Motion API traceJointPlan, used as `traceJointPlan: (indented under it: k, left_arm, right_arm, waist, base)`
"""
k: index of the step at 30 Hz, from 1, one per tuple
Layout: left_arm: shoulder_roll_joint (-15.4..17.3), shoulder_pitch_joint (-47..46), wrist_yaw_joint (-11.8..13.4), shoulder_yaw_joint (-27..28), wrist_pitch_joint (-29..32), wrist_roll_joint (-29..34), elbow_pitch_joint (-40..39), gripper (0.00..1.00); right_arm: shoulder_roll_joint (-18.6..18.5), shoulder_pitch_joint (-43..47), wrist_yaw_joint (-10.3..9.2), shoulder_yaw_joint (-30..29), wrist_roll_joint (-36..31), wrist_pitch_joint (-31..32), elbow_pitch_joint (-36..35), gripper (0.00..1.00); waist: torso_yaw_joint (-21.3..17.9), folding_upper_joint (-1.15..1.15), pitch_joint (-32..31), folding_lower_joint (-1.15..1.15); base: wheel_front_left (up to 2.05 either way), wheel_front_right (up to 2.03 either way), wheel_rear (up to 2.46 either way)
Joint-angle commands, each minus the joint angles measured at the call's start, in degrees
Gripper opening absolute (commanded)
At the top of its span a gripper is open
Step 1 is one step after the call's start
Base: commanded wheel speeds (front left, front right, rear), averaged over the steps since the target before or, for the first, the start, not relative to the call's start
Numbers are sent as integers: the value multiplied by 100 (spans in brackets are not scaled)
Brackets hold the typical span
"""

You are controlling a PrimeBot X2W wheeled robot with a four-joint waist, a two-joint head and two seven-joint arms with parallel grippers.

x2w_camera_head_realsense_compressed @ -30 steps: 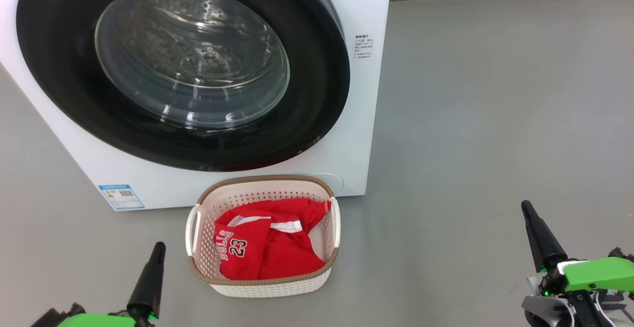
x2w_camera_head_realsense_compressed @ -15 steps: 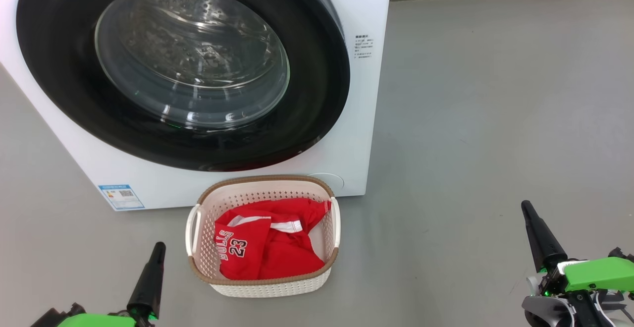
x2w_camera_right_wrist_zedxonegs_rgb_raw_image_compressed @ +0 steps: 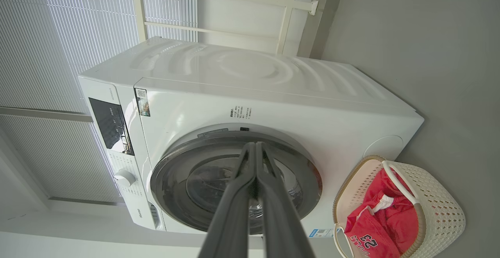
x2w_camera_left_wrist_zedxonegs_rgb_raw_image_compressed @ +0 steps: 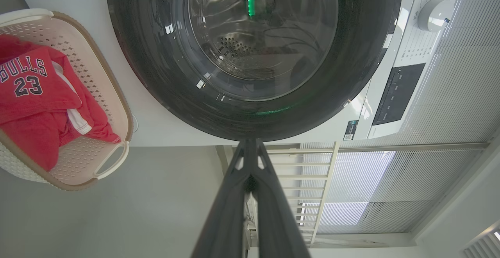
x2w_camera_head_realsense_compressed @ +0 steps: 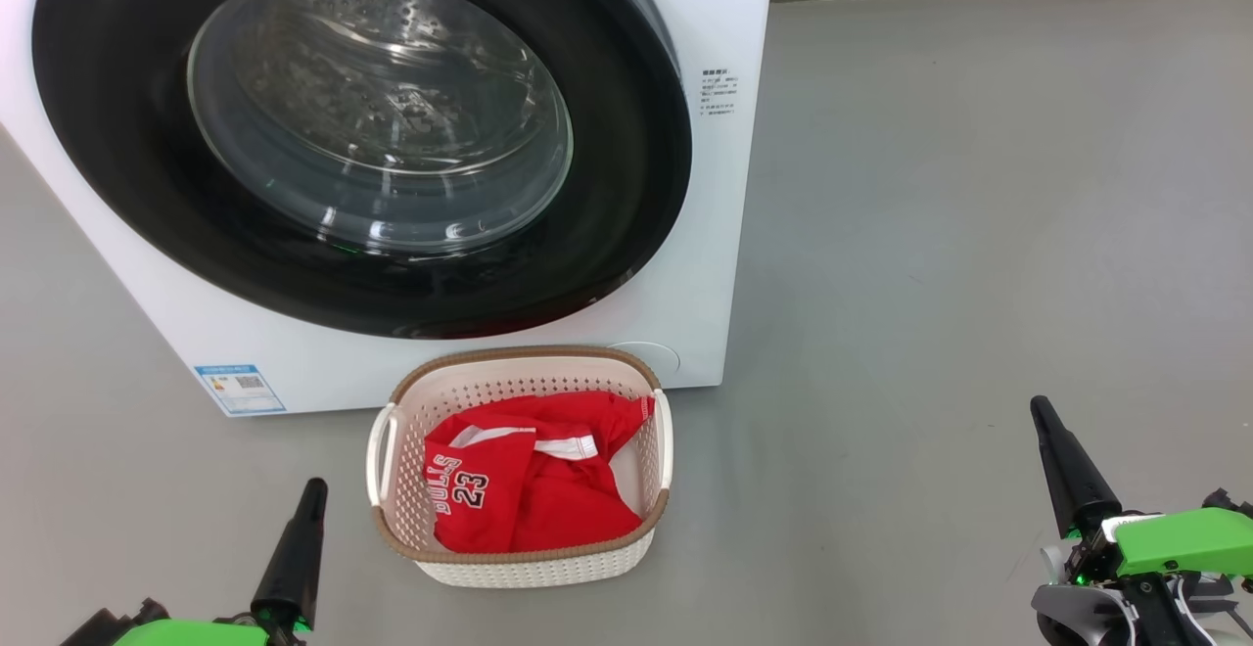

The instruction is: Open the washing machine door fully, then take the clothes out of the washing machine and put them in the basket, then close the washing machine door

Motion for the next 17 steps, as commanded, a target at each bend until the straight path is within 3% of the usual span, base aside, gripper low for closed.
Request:
traceJointPlan:
  k: [1, 17]
  left_arm:
    - [101, -226, -41, 197, 25, -39, -116, 0]
    - [101, -226, -41, 197, 25, -39, -116, 0]
  right_arm:
    - [-30, -239, -3, 79, -5, 31, -166, 0]
    - [-28, -239, -3, 77, -7, 33, -166, 0]
  waist:
    - [0, 0, 0, 0]
    - [0, 0, 0, 0]
  base:
    - [0, 0, 0]
    - [0, 0, 0]
